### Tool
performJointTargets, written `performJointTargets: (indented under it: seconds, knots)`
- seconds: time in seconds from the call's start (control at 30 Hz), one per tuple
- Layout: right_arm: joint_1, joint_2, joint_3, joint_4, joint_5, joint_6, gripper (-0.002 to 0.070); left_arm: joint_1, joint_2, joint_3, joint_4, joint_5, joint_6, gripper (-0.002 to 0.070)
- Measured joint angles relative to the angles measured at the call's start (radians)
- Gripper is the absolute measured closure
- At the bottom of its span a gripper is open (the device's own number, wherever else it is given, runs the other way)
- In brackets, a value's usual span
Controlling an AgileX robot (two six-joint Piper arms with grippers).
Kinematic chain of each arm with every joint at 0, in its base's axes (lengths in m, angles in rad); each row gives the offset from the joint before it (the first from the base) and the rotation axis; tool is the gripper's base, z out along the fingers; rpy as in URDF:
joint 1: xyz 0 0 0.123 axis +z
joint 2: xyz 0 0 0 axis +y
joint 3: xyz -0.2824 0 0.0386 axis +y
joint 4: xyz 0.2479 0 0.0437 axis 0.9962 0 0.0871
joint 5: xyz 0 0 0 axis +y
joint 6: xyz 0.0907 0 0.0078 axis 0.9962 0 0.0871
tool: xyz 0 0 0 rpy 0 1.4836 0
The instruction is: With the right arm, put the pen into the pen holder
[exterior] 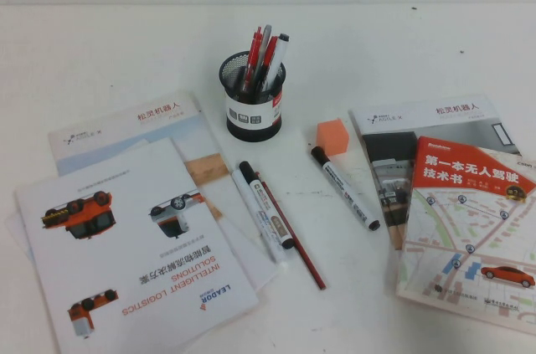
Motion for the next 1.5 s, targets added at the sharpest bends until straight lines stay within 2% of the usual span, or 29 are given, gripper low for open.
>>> performJointTargets:
  seconds: [0.17,0.27,0.67,0.87,1.5]
  knots:
    - [-0.134,-0.227,0.160,0.021,-0.002,0.000,0.0695,0.000,0.000,0.000,0.000,0.000,0.000,0.0678]
    - [-0.169,-0.309,0.211,0.041,-0.002,0.000,0.0695,0.000,0.000,0.000,0.000,0.000,0.000,0.0678]
    - [-0.180,-0.351,0.276,0.086,0.059,0.000,0.0695,0.000,0.000,0.000,0.000,0.000,0.000,0.0677]
    - [-0.176,-0.376,0.281,0.111,0.155,-0.013,0.0695,0.000,0.000,0.000,0.000,0.000,0.000,0.0678]
    - [-0.172,-0.378,0.281,0.114,0.161,-0.023,0.0695,0.000,0.000,0.000,0.000,0.000,0.000,0.0678]
